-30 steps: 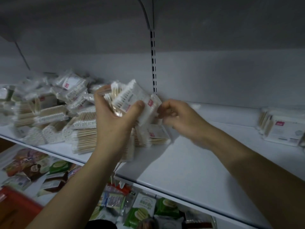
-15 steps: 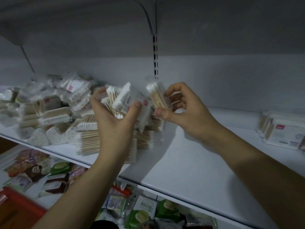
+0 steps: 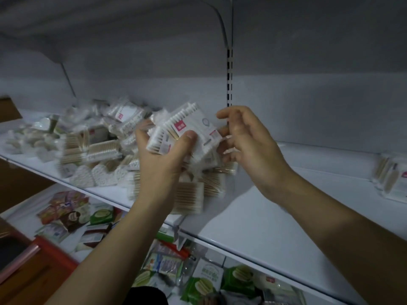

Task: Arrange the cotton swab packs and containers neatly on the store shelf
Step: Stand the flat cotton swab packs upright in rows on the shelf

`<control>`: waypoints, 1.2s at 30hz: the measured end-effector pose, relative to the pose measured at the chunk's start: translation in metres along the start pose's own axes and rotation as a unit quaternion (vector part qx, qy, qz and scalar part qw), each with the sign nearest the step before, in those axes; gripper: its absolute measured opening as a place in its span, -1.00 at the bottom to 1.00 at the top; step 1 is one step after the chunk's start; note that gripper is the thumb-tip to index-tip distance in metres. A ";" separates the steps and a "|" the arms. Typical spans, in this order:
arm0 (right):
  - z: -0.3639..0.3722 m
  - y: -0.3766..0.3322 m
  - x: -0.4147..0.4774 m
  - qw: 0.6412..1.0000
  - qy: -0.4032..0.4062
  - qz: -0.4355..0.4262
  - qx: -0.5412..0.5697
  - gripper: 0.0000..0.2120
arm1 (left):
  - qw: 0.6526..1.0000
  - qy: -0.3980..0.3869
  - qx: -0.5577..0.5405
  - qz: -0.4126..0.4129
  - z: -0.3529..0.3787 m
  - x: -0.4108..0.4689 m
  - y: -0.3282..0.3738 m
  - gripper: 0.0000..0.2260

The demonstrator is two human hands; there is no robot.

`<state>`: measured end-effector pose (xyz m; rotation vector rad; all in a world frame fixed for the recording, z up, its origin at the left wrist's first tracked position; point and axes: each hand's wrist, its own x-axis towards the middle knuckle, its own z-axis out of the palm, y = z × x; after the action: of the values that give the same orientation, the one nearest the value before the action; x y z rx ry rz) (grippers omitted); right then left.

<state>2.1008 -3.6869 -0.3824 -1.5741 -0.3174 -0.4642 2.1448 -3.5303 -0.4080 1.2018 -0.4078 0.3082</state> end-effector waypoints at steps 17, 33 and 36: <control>-0.012 0.044 -0.020 0.934 -0.081 0.081 -0.339 -0.58 | 0.997 0.017 -0.007 0.070 -0.017 -0.008 0.010 -0.31; -0.071 0.072 -0.015 0.893 0.154 0.178 -0.384 -0.43 | 1.000 -0.001 0.009 0.019 -0.006 -0.006 -0.012 -0.57; -0.068 0.072 -0.014 0.902 0.146 0.169 -0.370 -0.28 | 1.000 -0.007 0.002 0.017 -0.007 -0.008 -0.012 -0.45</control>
<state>2.1154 -3.7580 -0.4514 -2.2043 0.4182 -0.5738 2.1445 -3.5283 -0.4239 1.2024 -0.4403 0.3313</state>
